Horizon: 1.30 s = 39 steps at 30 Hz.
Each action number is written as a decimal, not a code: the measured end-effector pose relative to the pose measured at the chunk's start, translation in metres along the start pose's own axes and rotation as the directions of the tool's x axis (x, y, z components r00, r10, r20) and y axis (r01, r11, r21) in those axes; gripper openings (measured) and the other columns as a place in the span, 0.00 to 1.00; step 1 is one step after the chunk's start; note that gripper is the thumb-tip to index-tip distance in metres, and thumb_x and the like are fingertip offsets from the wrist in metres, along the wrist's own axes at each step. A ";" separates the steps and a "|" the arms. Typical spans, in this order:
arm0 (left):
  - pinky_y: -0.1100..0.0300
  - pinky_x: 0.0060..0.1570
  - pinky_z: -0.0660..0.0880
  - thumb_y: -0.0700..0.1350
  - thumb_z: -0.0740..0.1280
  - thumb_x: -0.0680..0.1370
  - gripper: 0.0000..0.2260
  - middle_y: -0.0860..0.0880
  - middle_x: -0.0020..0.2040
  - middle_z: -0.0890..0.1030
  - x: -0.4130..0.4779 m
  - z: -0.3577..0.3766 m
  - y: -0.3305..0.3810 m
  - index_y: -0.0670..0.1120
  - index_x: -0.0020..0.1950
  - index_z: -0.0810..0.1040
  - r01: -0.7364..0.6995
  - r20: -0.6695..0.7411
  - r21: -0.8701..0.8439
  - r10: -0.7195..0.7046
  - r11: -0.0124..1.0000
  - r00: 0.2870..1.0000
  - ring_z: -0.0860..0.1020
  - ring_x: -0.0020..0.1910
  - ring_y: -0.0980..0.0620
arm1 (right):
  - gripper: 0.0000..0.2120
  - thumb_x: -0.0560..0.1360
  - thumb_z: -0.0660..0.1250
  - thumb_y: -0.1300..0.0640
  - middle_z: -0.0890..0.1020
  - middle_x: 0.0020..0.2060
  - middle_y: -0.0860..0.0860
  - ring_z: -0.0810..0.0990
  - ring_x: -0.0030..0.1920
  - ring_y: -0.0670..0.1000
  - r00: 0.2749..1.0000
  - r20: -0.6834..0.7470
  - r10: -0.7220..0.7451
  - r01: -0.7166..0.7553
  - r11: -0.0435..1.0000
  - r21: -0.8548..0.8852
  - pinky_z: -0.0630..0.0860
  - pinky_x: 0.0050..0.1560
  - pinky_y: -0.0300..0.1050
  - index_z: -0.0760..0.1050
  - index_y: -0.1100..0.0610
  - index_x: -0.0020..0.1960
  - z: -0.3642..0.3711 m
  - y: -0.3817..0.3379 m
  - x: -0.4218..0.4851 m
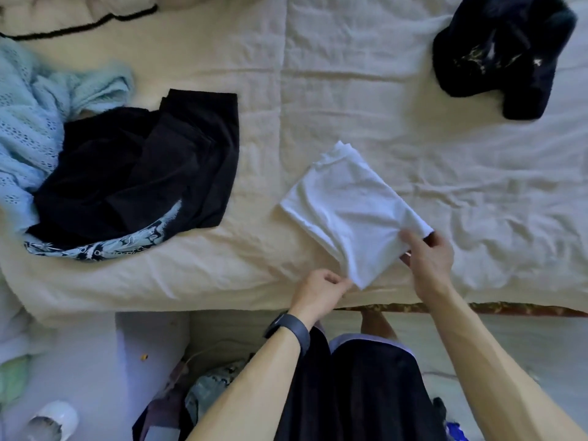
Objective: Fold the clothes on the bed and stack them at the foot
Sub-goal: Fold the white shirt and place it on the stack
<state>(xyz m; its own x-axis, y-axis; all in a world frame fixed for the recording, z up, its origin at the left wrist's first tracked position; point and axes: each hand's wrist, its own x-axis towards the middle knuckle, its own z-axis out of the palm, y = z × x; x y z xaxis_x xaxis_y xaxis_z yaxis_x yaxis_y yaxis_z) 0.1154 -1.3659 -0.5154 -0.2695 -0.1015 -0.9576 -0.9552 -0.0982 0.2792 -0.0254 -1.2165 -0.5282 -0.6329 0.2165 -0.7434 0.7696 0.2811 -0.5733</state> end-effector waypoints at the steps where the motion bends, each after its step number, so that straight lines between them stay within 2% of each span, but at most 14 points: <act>1: 0.52 0.45 0.78 0.60 0.70 0.75 0.12 0.52 0.44 0.82 0.002 0.001 0.009 0.53 0.44 0.74 -0.020 -0.066 0.090 0.026 0.996 0.997 0.81 0.46 0.49 | 0.05 0.72 0.73 0.61 0.83 0.42 0.50 0.82 0.44 0.51 0.999 -0.033 -0.015 0.014 1.000 -0.026 0.83 0.46 0.50 0.79 0.53 0.47 -0.013 -0.003 0.007; 2: 0.55 0.42 0.74 0.61 0.69 0.74 0.14 0.53 0.45 0.78 0.004 -0.003 0.021 0.53 0.45 0.71 -0.056 -0.195 0.179 0.091 0.982 0.976 0.79 0.46 0.50 | 0.06 0.73 0.73 0.61 0.83 0.43 0.51 0.82 0.45 0.52 0.998 -0.055 -0.019 0.017 0.999 -0.032 0.83 0.46 0.50 0.79 0.54 0.48 -0.023 -0.003 0.014; 4: 0.57 0.46 0.67 0.59 0.70 0.74 0.16 0.51 0.51 0.74 0.010 -0.019 0.052 0.51 0.50 0.70 -0.172 -0.447 0.335 0.317 0.926 0.837 0.74 0.52 0.48 | 0.09 0.75 0.73 0.62 0.83 0.45 0.52 0.82 0.47 0.54 0.998 -0.057 0.020 -0.017 0.998 0.053 0.82 0.42 0.44 0.78 0.58 0.54 -0.035 0.002 0.024; 5: 0.59 0.50 0.65 0.58 0.71 0.74 0.18 0.49 0.55 0.73 0.016 -0.029 0.068 0.49 0.55 0.71 -0.236 -0.500 0.400 0.427 0.886 0.753 0.72 0.56 0.47 | 0.12 0.76 0.73 0.63 0.84 0.48 0.54 0.82 0.48 0.54 0.998 -0.031 0.057 -0.053 0.993 0.104 0.82 0.40 0.41 0.77 0.60 0.59 -0.036 0.007 0.026; 6: 0.61 0.54 0.64 0.56 0.72 0.75 0.21 0.47 0.60 0.73 0.023 -0.038 0.086 0.47 0.61 0.71 -0.287 -0.489 0.435 0.492 0.853 0.721 0.71 0.60 0.46 | 0.15 0.77 0.72 0.63 0.84 0.52 0.57 0.83 0.50 0.55 0.996 0.010 0.085 -0.085 0.987 0.134 0.82 0.41 0.41 0.75 0.63 0.62 -0.035 0.014 0.026; 8: 0.60 0.62 0.67 0.56 0.72 0.75 0.29 0.47 0.66 0.72 0.037 -0.051 0.123 0.45 0.71 0.67 -0.354 -0.345 0.419 0.507 0.836 0.790 0.71 0.65 0.47 | 0.19 0.78 0.72 0.62 0.83 0.58 0.60 0.84 0.55 0.58 0.992 0.083 0.097 -0.108 0.984 0.139 0.83 0.51 0.50 0.73 0.65 0.66 -0.032 0.029 0.022; 11: 0.57 0.62 0.72 0.56 0.74 0.75 0.32 0.49 0.67 0.75 0.059 -0.055 0.162 0.46 0.74 0.67 -0.319 -0.154 0.449 0.424 0.835 0.892 0.74 0.65 0.49 | 0.19 0.78 0.73 0.58 0.81 0.60 0.56 0.83 0.59 0.56 0.989 0.106 0.100 -0.119 0.973 0.198 0.81 0.60 0.61 0.71 0.59 0.66 -0.026 0.042 0.016; 14: 0.51 0.60 0.77 0.52 0.75 0.74 0.24 0.50 0.60 0.80 0.078 -0.060 0.182 0.46 0.67 0.75 -0.273 -0.143 0.435 0.366 0.858 0.920 0.79 0.59 0.49 | 0.10 0.80 0.71 0.55 0.81 0.55 0.50 0.83 0.57 0.53 0.993 0.069 0.097 -0.110 0.968 0.226 0.82 0.57 0.63 0.72 0.50 0.57 -0.026 0.047 0.017; 17: 0.51 0.54 0.82 0.44 0.75 0.76 0.06 0.47 0.53 0.85 0.091 -0.067 0.183 0.50 0.52 0.83 -0.251 -0.054 0.297 0.279 0.921 0.959 0.85 0.52 0.47 | 0.06 0.80 0.69 0.54 0.82 0.55 0.52 0.83 0.56 0.54 0.998 -0.003 0.064 -0.062 0.979 0.194 0.81 0.57 0.63 0.75 0.48 0.56 -0.032 0.053 0.022; 21: 0.48 0.52 0.81 0.46 0.74 0.77 0.05 0.47 0.48 0.85 0.094 -0.064 0.166 0.47 0.51 0.84 -0.295 -0.105 0.316 0.342 0.902 0.934 0.84 0.51 0.45 | 0.05 0.79 0.69 0.53 0.84 0.52 0.51 0.84 0.53 0.52 0.999 -0.044 0.014 -0.009 0.992 0.123 0.82 0.56 0.58 0.75 0.45 0.52 -0.034 0.059 0.025; 27: 0.59 0.38 0.81 0.46 0.76 0.75 0.12 0.50 0.51 0.86 0.090 -0.062 0.156 0.48 0.56 0.81 -0.213 -0.032 0.193 0.223 0.958 0.974 0.86 0.46 0.51 | 0.21 0.74 0.77 0.53 0.85 0.55 0.47 0.87 0.51 0.50 0.978 0.167 0.124 -0.171 0.936 0.307 0.85 0.44 0.50 0.73 0.49 0.63 -0.047 0.050 0.032; 31: 0.55 0.48 0.80 0.49 0.71 0.79 0.15 0.49 0.57 0.84 0.083 -0.064 0.162 0.50 0.64 0.78 -0.158 0.008 0.106 0.158 0.982 0.987 0.84 0.54 0.47 | 0.12 0.79 0.73 0.51 0.82 0.60 0.45 0.85 0.56 0.53 0.964 0.216 0.158 -0.224 0.916 0.332 0.85 0.43 0.51 0.74 0.43 0.60 -0.050 0.039 0.041; 34: 0.55 0.47 0.79 0.44 0.70 0.79 0.16 0.49 0.58 0.84 0.074 -0.057 0.172 0.49 0.67 0.77 -0.207 -0.017 0.096 0.210 0.974 0.978 0.83 0.55 0.48 | 0.08 0.81 0.69 0.54 0.82 0.60 0.49 0.85 0.54 0.52 0.977 0.170 0.130 -0.175 0.944 0.281 0.85 0.42 0.52 0.75 0.47 0.60 -0.050 0.025 0.046; 39: 0.59 0.42 0.81 0.38 0.69 0.80 0.13 0.50 0.49 0.86 0.016 -0.024 0.202 0.49 0.63 0.77 -0.295 -0.005 -0.009 0.295 0.956 0.956 0.85 0.46 0.50 | 0.07 0.81 0.67 0.55 0.84 0.50 0.52 0.85 0.50 0.54 0.997 0.041 -0.064 0.051 0.960 0.275 0.82 0.55 0.63 0.77 0.44 0.55 -0.106 -0.026 0.017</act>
<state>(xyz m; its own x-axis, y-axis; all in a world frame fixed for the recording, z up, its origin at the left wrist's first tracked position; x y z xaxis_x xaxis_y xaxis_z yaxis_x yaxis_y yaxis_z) -0.0794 -1.4116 -0.4728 -0.5383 -0.1309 -0.8326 -0.8323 -0.0724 0.5495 -0.0650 -1.1207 -0.4896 -0.6771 0.1593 -0.7185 0.7302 0.0233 -0.6829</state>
